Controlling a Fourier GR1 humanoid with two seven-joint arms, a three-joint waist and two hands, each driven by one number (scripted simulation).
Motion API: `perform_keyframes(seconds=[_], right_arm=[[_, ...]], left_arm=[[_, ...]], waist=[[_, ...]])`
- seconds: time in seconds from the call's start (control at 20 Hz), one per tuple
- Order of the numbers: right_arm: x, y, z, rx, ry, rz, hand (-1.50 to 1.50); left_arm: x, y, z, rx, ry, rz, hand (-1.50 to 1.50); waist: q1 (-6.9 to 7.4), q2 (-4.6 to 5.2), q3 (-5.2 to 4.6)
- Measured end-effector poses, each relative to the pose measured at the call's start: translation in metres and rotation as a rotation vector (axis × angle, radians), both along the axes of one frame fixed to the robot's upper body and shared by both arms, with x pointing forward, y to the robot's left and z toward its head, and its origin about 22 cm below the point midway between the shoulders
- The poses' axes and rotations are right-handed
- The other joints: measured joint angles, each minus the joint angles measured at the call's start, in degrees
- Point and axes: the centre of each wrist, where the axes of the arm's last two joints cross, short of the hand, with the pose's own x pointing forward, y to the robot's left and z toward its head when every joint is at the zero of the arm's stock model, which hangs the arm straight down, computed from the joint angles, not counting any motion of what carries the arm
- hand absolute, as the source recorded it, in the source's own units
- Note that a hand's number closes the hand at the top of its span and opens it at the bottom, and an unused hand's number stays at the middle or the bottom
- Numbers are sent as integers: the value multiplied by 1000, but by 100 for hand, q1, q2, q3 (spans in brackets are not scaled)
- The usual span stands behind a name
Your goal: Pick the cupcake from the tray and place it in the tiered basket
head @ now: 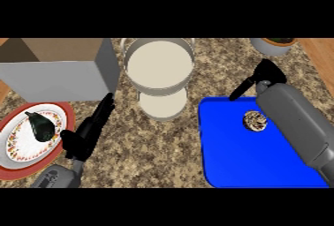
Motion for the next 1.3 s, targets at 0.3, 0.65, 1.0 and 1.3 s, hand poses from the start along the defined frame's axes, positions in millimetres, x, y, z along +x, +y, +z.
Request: perform_keyframes(seconds=[0.3, 0.65, 1.0, 1.3], right_arm=[[-3, 18, 18, -74, -2, 18, -150], [-7, 11, -4, -94, 111, -27, -150], [-20, 5, -27, -72, 138, -41, -150], [-32, -4, -51, -69, 167, -85, -150]], left_arm=[[-2, 9, -1, -3, -8, 10, 0], [0, 8, 1, -5, -13, 13, 0], [3, 11, 7, -5, -12, 6, 0], [-2, 9, 2, -10, -9, 5, 0]], waist=[[-59, 11, 23], [-60, 33, 31], [-26, 56, 39], [-22, 64, 39]])
